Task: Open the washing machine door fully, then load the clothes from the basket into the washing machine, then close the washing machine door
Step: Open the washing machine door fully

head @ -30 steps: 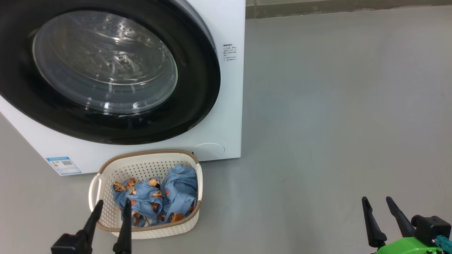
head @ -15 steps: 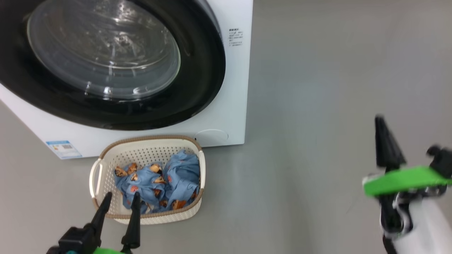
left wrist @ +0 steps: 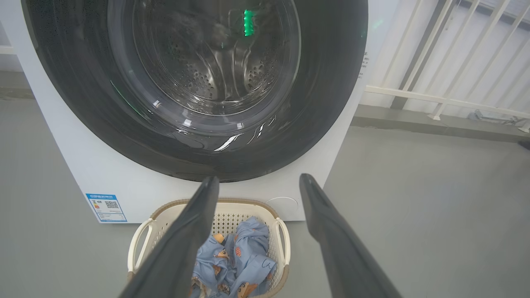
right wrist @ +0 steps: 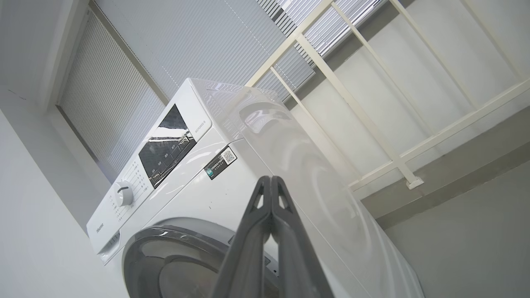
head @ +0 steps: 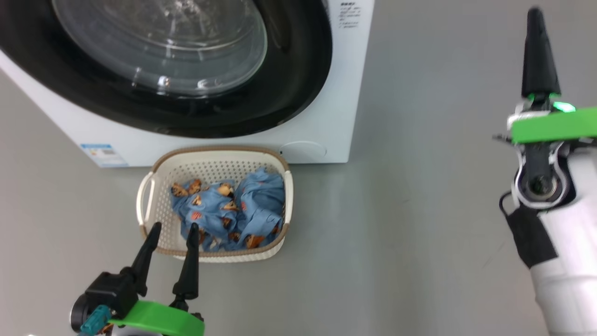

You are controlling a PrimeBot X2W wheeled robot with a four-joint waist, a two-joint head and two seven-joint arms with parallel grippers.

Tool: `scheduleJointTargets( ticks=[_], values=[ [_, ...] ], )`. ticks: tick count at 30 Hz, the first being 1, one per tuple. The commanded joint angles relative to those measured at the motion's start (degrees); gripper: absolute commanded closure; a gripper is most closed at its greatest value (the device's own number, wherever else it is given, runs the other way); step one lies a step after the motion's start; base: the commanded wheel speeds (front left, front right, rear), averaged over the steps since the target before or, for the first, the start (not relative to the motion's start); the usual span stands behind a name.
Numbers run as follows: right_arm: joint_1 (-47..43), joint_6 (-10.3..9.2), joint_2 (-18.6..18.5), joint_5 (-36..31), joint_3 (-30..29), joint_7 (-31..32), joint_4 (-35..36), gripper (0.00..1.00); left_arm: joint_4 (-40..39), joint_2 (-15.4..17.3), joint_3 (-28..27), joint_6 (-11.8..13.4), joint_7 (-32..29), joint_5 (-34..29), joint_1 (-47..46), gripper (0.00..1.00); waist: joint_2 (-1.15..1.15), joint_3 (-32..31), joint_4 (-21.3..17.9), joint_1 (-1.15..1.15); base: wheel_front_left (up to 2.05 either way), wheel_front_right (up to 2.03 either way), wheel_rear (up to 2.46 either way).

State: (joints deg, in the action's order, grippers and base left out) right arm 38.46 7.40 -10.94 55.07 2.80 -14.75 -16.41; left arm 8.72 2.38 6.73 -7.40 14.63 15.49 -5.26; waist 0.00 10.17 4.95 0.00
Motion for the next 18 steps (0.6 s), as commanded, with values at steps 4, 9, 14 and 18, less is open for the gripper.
scheduleJointTargets(
  ticks=[4, 9, 14, 18],
  values=[
    [6.0, 0.09, -2.7, 13.0, 5.1, 0.2, 0.5, 1.0, -1.5, 0.5, -0.7, -0.1, 0.4, 0.9, -3.1, 0.0, 0.0, 3.4, 3.2, 0.0, 0.0, 0.0, 0.0],
    [10.7, 0.09, -6.4, 26.5, 8.6, 7.5, -0.5, 1.0, -1.8, 0.5, 0.5, -0.1, 0.4, 1.9, -4.3, 0.0, 0.0, 5.3, 4.8, 0.0, 0.0, 0.0, 0.0],
    [14.4, 0.09, -8.5, 33.6, 9.4, 15.8, -2.6, 1.0, -2.1, 0.5, 1.8, 0.0, 0.4, 2.6, -5.3, 0.0, 0.0, 7.2, 6.3, 0.0, 0.0, 0.0, 0.0],
    [18.2, 0.09, -10.2, 37.2, 9.9, 24.1, -5.3, 1.0, -2.4, 0.5, 3.2, 0.2, 0.4, 3.5, -6.8, 0.0, 0.0, 9.5, 7.7, 0.0, 0.0, 0.0, 0.0]
  ],
)
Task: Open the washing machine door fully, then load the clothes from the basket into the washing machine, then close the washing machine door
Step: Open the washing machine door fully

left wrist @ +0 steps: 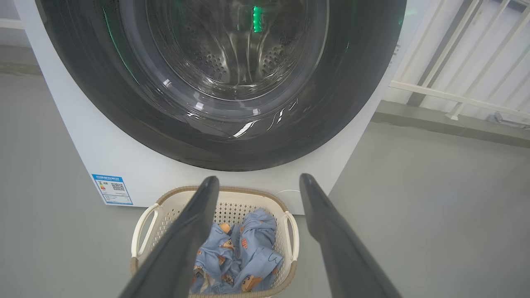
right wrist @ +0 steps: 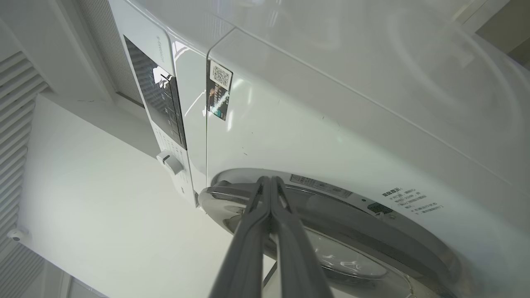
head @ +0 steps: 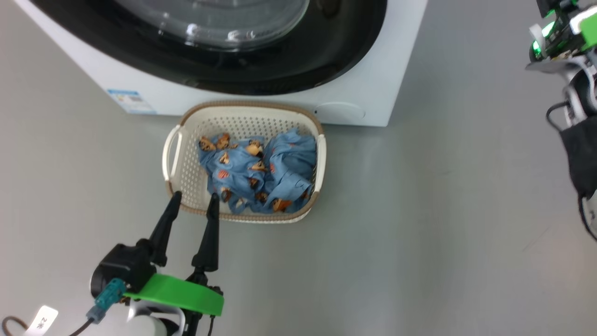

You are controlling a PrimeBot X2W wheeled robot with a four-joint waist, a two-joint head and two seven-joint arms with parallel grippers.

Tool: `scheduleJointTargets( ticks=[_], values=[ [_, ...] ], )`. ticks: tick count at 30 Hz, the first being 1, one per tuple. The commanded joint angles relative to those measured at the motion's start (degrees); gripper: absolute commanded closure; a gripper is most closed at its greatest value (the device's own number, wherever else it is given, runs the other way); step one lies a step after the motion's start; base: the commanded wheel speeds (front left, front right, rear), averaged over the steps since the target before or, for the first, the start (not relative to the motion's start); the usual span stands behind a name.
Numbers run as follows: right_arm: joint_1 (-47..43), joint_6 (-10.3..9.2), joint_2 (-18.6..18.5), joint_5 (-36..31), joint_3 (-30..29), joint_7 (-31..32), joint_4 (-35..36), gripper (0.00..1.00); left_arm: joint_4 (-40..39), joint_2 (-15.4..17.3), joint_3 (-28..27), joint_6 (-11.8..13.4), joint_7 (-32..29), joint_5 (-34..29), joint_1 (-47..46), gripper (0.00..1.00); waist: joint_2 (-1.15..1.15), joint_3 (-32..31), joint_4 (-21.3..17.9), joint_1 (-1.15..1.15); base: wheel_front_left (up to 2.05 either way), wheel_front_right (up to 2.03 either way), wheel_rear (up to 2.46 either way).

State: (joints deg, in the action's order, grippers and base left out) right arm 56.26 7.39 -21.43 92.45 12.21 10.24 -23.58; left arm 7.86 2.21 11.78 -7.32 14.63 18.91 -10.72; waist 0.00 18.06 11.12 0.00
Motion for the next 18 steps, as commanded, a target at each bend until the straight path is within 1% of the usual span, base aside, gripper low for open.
scheduleJointTargets(
  ticks=[1, 5, 8, 16, 18],
  values=[
    [1.2, 0.1, 0.1, 0.7, 0.6, 1.1, 0.9, 1.0, -1.6, 0.7, -1.5, 0.2, 0.4, 0.3, -1.6, 0.0, 0.0, 2.2, 1.8, 0.0, 0.0, 0.0, 0.0],
    [4.9, 0.1, -1.2, 1.8, 1.6, 8.6, -2.6, 1.0, -2.1, 0.7, 0.0, 0.4, 0.4, 1.1, -3.0, 0.0, 0.0, 4.4, 3.3, 0.0, 0.0, 0.0, 0.0],
    [7.4, 0.1, -1.8, 2.2, 1.9, 12.4, -4.9, 1.0, -2.5, 0.7, 1.2, 0.7, 0.4, 1.7, -3.9, 0.0, 0.0, 6.1, 4.3, 0.0, 0.0, 0.0, 0.0],
    [14.7, 0.1, -2.4, 3.1, 2.1, 21.2, -10.6, 1.0, -4.0, 0.7, 4.1, 1.5, 0.4, 3.7, -6.6, 0.0, 0.0, 11.2, 7.0, 0.0, 0.0, 0.0, 0.0],
    [16.2, 0.1, -2.4, 2.7, 2.3, 22.1, -11.5, 1.0, -4.2, 0.7, 4.6, 1.7, 0.4, 4.2, -7.2, 0.0, 0.0, 12.1, 7.5, 0.0, 0.0, 0.0, 0.0]
  ],
)
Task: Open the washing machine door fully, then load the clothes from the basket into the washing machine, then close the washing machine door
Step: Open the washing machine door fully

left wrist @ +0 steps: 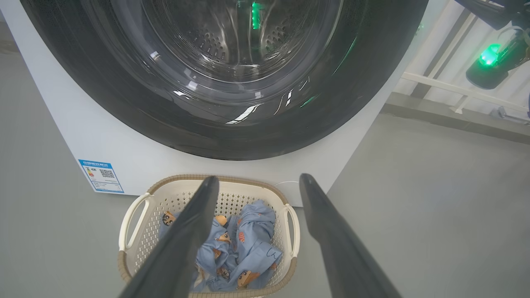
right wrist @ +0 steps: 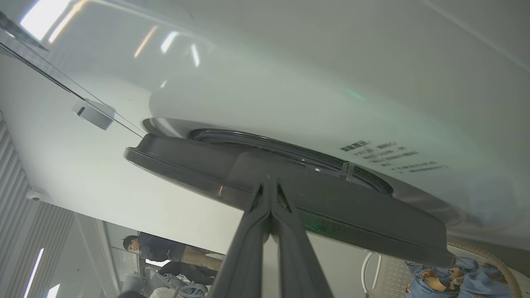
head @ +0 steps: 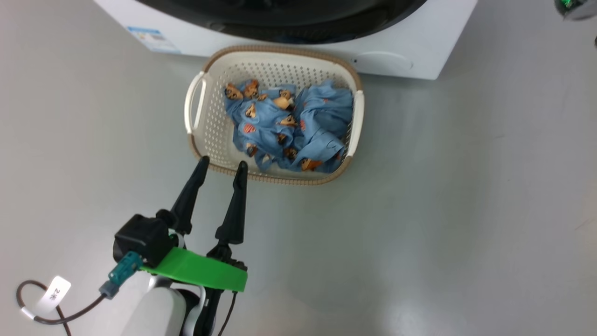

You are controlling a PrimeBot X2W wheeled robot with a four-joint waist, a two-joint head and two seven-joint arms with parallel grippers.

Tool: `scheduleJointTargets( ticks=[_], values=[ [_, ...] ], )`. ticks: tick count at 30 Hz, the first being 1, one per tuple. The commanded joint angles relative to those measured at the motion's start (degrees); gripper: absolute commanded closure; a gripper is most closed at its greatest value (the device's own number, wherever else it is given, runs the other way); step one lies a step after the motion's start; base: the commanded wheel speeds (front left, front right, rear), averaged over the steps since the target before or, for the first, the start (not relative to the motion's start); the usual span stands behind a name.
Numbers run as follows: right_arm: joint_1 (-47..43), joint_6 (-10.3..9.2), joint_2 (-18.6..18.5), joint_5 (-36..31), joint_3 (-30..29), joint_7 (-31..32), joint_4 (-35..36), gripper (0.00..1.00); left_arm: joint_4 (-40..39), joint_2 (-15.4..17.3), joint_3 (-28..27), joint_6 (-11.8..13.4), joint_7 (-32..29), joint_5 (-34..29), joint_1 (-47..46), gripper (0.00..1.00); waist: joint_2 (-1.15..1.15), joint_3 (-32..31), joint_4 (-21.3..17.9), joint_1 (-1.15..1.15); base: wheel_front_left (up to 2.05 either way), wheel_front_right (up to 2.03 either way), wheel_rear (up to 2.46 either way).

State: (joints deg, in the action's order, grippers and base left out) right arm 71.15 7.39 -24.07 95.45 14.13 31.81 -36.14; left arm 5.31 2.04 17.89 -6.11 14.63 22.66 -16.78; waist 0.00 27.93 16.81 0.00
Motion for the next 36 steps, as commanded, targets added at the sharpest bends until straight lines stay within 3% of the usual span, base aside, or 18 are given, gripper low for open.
scheduleJointTargets(
  ticks=[1, 20, 36],
  values=[
    [2.1, 0.1, 0.4, -0.6, 0.6, 1.1, 0.8, 1.0, -1.9, 0.8, -1.2, 0.6, 0.4, 0.6, -1.3, 0.0, 0.0, 2.6, 2.0, 0.0, 0.0, 0.0, 0.0],
    [8.8, 0.1, 2.1, -4.8, 2.9, 2.5, -1.0, 1.0, -3.5, 0.8, 1.6, 1.9, 0.4, 2.8, -3.8, 0.0, 0.0, 5.9, 4.5, 0.0, 0.0, 0.0, 0.0],
    [-2.7, 0.1, 4.2, -4.9, 7.6, 7.4, 6.2, 1.0, -1.8, 0.8, 0.1, 1.7, 0.4, 0.8, -1.0, 0.0, 0.0, -0.4, 2.7, 0.0, 0.0, 0.0, 0.0]
  ],
)
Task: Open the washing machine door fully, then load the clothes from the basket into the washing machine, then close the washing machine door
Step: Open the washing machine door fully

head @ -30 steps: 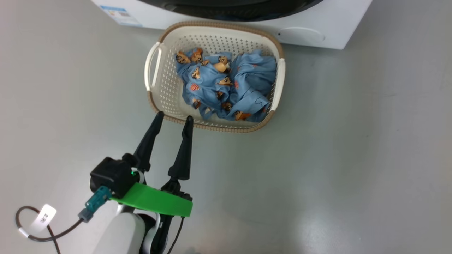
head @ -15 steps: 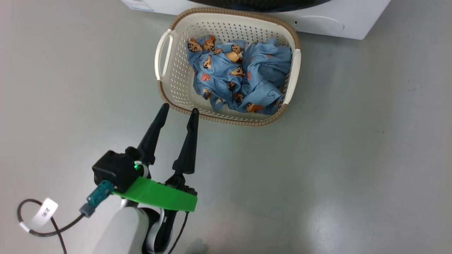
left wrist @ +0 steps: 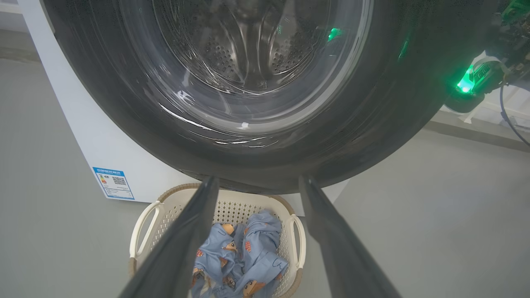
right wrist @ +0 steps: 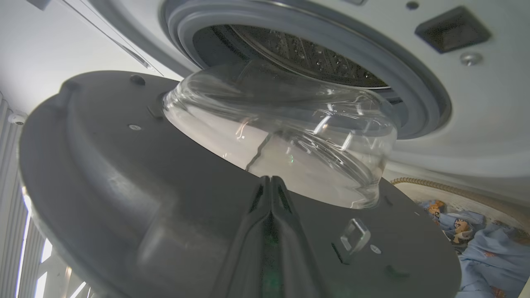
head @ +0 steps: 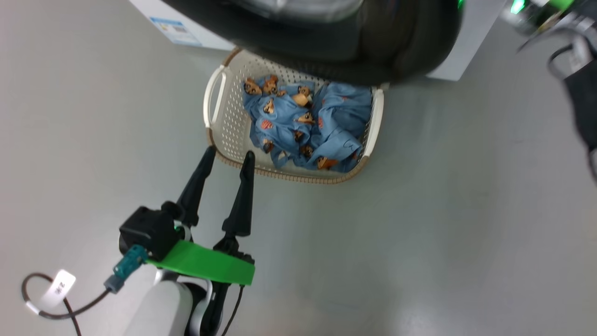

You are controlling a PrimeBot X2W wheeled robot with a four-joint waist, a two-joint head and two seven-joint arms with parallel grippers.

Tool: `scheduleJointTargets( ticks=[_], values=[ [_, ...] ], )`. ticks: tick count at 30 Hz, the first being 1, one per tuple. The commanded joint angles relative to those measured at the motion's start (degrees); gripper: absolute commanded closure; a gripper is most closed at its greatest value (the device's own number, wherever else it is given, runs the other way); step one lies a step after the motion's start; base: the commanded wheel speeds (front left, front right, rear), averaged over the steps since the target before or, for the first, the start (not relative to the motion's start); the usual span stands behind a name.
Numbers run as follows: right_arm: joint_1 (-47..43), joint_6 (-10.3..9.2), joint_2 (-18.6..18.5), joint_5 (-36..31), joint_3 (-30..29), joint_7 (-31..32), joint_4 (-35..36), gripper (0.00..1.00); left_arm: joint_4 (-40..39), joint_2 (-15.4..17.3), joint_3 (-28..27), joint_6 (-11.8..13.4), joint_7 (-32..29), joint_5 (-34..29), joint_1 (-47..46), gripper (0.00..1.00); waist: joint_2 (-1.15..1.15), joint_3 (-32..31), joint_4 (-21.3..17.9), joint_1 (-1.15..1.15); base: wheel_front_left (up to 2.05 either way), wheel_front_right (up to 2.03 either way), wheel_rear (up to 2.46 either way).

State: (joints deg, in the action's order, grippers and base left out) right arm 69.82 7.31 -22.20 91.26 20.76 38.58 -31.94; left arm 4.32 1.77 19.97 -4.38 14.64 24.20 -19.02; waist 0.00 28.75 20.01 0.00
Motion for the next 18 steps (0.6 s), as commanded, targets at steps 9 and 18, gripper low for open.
scheduleJointTargets(
  ticks=[9, 18],
  values=[
    [-9.3, 0.18, 4.0, -0.4, 3.7, 2.3, 7.0, 1.0, -0.1, 1.1, -3.3, -0.5, 0.4, -1.9, 4.3, 0.0, 0.0, -5.7, -1.1, 0.0, 0.0, 0.0, 0.0],
    [-17.0, 0.18, 5.7, -0.4, 7.0, 4.2, 12.1, 1.0, 0.3, 1.1, -4.3, -0.9, 0.4, -2.7, 7.3, 0.0, 0.0, -9.7, -0.6, 0.0, 0.0, 0.0, 0.0]
  ],
)
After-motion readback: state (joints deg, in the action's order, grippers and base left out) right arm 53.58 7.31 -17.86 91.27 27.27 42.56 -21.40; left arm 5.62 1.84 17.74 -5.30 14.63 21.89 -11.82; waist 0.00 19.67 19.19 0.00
